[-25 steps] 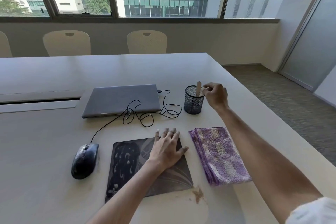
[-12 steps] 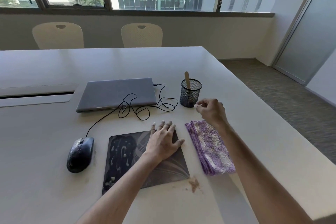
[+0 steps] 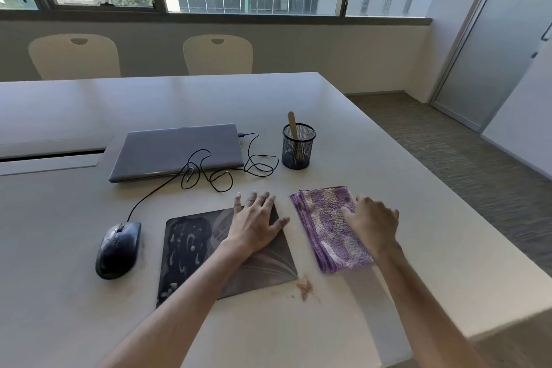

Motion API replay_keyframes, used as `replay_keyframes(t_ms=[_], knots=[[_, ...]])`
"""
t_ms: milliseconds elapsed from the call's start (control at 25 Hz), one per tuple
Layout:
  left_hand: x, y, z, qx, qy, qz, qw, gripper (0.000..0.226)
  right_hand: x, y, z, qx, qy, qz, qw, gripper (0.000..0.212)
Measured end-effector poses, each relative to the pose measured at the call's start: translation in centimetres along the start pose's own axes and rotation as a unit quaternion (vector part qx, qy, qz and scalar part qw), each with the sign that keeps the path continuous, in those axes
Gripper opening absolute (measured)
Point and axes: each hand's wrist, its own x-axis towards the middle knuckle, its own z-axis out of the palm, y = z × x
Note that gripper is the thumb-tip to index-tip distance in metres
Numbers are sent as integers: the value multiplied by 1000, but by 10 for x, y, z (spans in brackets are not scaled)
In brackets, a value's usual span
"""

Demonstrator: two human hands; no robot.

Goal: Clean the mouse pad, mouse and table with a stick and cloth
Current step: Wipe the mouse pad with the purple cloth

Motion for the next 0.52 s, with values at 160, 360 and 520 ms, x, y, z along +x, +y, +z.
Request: replay_keyframes(t_ms=[160,360,520], knots=[[1,10,-8,-29,14,11,999,72,-4,3,6,95,-68,35,993,33],[-2,38,-14,-180,19,15,983,68,-1,-2,-8,292,-69,59,952,37],[-4,46,-20,-299,15,-14,954,63,-3,-24,-29,479,-51,27,876,24]])
